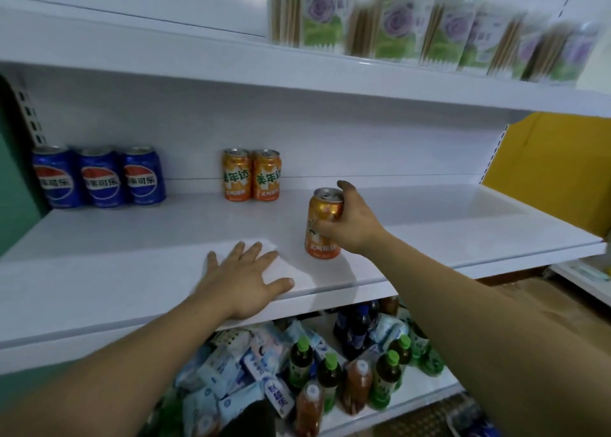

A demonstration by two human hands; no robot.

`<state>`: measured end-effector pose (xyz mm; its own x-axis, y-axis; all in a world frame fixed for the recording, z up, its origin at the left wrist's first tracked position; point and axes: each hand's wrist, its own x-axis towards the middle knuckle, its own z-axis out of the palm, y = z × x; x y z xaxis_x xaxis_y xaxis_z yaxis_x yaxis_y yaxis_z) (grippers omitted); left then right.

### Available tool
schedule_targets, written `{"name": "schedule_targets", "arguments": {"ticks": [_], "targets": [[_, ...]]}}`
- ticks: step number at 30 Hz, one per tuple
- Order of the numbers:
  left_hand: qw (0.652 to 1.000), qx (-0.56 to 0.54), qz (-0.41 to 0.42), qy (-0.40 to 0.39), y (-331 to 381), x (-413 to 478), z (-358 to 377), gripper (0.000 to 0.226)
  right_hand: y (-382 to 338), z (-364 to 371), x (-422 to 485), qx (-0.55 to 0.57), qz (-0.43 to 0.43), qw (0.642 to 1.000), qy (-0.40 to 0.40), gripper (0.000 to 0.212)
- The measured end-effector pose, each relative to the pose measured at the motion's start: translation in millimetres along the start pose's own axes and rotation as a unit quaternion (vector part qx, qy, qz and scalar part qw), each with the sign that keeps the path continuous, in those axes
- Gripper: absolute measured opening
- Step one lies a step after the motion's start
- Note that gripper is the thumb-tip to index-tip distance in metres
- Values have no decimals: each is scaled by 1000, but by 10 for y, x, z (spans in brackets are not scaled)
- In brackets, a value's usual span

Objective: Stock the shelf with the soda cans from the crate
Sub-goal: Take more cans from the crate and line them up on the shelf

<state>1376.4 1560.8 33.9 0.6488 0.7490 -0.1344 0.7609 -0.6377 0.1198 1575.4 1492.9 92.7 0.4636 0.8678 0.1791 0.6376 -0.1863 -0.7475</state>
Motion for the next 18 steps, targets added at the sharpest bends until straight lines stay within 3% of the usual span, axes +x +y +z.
{"name": "schedule_targets", "arguments": {"ticks": [5,8,14,18], "targets": [[1000,-11,-12,0,3,22,-2,81,110,62,408,-65,-12,998,-22,104],[1000,-8,-13,1,-1,27,14,81,174,158,701,-39,-7,999,-18,108],[1000,-17,-16,4,0,26,25,81,275,414,1141,-17,-15,999,38,83],[999,-32,-21,5,0,26,19,76,269,540,1362,-19,-29,998,56,79]]}}
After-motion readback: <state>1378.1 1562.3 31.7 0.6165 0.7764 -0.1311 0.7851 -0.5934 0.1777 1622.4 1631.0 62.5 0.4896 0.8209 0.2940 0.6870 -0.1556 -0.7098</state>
